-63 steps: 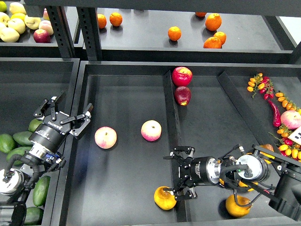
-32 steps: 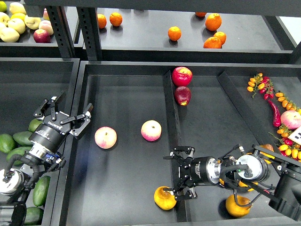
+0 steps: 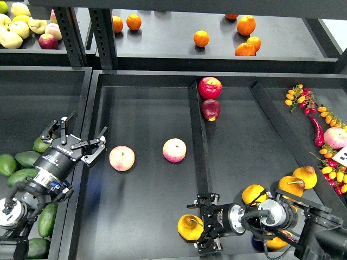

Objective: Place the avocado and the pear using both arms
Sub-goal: 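Close the right gripper on the pear and lift it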

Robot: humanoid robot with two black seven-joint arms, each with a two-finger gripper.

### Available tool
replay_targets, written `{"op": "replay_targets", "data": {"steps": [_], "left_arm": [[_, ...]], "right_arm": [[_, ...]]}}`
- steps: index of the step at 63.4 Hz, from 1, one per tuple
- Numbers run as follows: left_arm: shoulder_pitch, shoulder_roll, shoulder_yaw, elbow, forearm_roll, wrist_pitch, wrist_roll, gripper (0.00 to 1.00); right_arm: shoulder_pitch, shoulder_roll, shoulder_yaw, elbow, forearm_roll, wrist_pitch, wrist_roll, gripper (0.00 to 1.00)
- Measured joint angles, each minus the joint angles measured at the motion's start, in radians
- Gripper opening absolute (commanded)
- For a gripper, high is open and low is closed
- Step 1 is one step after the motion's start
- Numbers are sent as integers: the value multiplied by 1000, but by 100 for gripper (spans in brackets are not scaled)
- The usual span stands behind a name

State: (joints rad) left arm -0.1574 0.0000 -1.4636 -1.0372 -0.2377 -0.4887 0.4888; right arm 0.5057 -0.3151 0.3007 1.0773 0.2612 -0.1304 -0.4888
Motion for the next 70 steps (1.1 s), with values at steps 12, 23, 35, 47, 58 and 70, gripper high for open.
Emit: {"op": "replay_targets", "data": {"steps": [12, 23, 35, 47, 58, 70], "left_arm": [[-1, 0, 3, 0, 0, 0, 0, 99], [-1, 0, 10, -7, 0, 0, 0, 99], [-1, 0, 11, -7, 0, 0, 0, 99], [0, 0, 11, -10, 0, 0, 0, 99], [1, 0, 12, -10, 0, 0, 0, 99], [1, 0, 12, -7, 0, 0, 0, 99]], "right_arm": [[-1, 20, 0, -23, -2, -2, 0, 91], [1, 38, 8, -41, -4, -9, 0, 80], [2, 46, 15, -50, -18, -11, 0, 60], [2, 47, 19, -51, -19, -11, 0, 46], [2, 47, 21, -51, -17, -9, 0, 27], [1, 48, 45, -49, -13, -3, 0, 18]]}}
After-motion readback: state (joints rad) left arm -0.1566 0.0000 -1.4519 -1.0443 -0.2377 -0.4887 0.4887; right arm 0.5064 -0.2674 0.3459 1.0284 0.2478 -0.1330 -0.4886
